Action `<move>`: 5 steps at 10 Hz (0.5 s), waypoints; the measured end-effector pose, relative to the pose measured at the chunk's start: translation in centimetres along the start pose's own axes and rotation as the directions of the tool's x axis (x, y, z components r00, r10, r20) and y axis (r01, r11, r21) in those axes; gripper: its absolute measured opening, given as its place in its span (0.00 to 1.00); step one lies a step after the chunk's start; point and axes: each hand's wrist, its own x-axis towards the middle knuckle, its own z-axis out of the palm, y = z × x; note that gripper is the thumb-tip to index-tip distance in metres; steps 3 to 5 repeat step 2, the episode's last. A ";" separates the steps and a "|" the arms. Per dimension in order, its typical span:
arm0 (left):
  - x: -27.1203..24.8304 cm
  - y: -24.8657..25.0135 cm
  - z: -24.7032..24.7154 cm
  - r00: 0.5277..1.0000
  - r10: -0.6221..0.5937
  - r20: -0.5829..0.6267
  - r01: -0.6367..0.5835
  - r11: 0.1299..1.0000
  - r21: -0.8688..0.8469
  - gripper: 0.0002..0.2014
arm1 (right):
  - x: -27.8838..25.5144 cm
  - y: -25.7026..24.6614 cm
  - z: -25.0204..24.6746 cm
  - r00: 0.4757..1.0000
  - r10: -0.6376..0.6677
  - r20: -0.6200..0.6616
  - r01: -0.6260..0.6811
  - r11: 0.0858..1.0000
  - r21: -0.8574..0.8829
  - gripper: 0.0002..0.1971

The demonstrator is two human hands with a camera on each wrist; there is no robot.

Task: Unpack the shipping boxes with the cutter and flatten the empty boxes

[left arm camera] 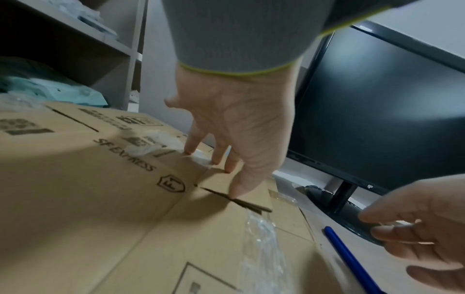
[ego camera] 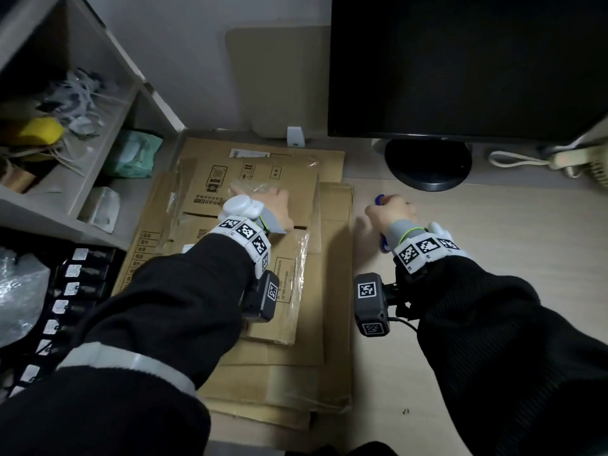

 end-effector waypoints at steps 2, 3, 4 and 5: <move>-1.2 0.0 1.4 0.990 -0.023 -0.140 0.020 1.000 -0.023 0.26 | -1.8 1.9 0.2 0.998 -0.059 0.024 0.056 0.992 0.112 0.22; -1.2 0.0 1.4 0.990 -0.023 -0.140 0.020 1.000 -0.023 0.26 | -1.8 1.9 0.2 0.998 -0.059 0.024 0.056 0.992 0.112 0.22; -1.2 0.0 1.4 0.990 -0.023 -0.140 0.020 1.000 -0.023 0.26 | -1.8 1.9 0.2 0.998 -0.059 0.024 0.056 0.992 0.112 0.22; -1.2 0.0 1.4 0.990 -0.023 -0.140 0.020 1.000 -0.023 0.26 | -1.8 1.9 0.2 0.998 -0.059 0.024 0.056 0.992 0.112 0.22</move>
